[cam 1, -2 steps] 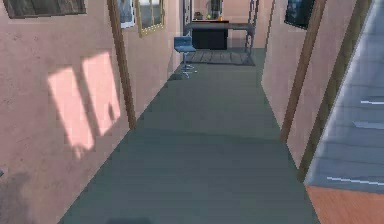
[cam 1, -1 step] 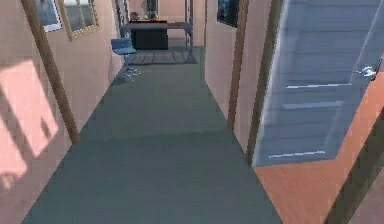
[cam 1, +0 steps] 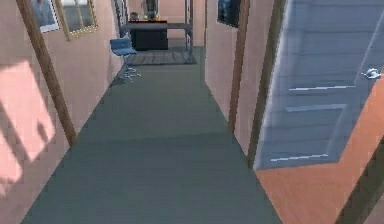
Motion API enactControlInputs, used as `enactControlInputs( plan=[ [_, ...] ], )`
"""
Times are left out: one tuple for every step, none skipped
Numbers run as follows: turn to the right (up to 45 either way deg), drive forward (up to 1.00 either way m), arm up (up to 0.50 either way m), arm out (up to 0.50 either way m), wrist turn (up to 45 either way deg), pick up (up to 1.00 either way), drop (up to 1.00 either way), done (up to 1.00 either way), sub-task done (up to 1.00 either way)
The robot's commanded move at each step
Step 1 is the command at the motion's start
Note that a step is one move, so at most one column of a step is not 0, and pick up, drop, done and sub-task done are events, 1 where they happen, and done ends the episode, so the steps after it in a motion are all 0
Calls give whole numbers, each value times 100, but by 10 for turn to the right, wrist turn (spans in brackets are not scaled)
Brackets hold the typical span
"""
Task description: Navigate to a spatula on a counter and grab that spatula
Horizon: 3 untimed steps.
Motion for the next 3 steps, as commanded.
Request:
enactControlInputs(
  plan=[
    [-60,0,0,0,0,0,0,0,0],
    [0,100,0,0,0,0,0,0,0],
    [0,100,0,0,0,0,0,0,0]
  ],
)
